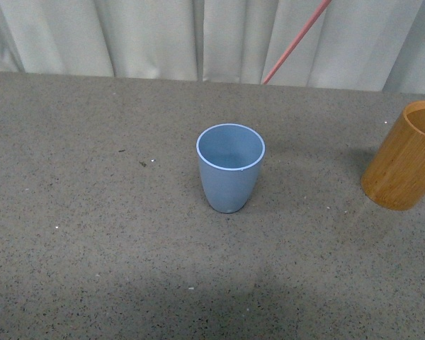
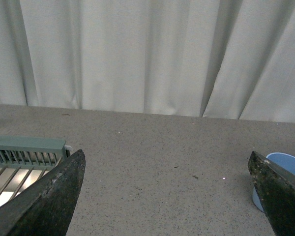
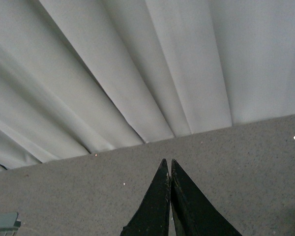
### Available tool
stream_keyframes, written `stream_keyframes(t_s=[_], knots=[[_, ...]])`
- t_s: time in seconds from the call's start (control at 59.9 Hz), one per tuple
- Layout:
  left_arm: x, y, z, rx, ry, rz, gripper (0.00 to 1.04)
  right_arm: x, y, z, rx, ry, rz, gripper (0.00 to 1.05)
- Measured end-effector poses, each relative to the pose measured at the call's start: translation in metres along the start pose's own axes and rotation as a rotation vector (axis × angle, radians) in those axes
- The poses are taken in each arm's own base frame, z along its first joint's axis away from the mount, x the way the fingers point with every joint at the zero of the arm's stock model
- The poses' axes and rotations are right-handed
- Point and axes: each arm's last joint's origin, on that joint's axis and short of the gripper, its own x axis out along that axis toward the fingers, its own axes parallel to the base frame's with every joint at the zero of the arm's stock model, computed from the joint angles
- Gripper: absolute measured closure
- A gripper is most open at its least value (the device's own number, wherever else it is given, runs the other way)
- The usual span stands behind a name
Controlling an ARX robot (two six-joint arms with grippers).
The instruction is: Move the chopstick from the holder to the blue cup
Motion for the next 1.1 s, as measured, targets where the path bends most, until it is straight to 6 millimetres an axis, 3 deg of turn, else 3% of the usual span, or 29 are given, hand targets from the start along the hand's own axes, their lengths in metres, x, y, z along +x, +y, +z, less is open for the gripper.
stream_keyframes(t_s=[0.2, 0.518, 1.102], knots=[[0.000, 0.000, 0.000, 0.000, 0.000, 0.000, 0.07, 0.005, 0.006, -0.025, 0.017, 0.054, 0.020, 1.04], [0.000, 0.000, 0.000, 0.000, 0.000, 0.000, 0.07, 0.010, 0.016, -0.046, 0.012, 0.106, 0.032, 1.04], [0.000, 0.000, 0.000, 0.000, 0.000, 0.000, 0.07, 0.021, 0.013, -0.064, 0.013, 0.156, 0.009, 1.04]])
